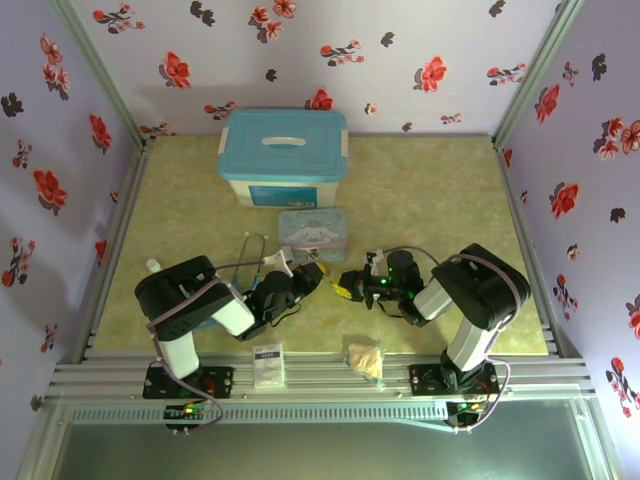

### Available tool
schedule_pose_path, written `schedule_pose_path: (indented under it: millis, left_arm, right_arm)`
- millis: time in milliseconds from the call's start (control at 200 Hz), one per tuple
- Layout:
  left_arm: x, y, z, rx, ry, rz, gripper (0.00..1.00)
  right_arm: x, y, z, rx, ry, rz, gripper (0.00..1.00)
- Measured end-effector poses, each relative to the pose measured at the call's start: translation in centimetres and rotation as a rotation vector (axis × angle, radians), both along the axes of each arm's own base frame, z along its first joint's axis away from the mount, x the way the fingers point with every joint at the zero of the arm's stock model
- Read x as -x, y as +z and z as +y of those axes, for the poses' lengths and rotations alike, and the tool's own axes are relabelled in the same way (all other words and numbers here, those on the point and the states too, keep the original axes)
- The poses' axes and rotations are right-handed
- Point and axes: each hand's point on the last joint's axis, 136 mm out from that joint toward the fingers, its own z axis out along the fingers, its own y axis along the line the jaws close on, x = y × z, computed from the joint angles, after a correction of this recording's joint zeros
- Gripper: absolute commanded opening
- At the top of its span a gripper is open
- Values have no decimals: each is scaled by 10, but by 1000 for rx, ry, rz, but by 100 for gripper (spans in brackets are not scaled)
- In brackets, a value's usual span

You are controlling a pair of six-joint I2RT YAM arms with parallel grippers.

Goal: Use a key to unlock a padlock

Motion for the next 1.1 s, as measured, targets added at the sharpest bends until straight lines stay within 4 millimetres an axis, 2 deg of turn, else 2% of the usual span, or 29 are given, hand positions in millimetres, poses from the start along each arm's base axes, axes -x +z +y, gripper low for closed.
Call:
schedule_pose_path:
  millis: [510, 665, 875, 1100]
  left_arm:
    - [3, 2, -6, 26, -22, 15, 0]
    - [3, 3, -7, 33, -26, 18, 0]
    - [3, 3, -7, 34, -21, 19, 0]
    - [4, 2, -8, 37, -28, 24, 0]
  right_arm:
    - [1, 5, 4, 116, 66, -117, 0]
    - [-2, 7, 1, 195, 83, -165, 0]
    - [0, 6, 7, 309, 111, -207, 0]
    - [2, 7, 4, 409, 81, -274, 0]
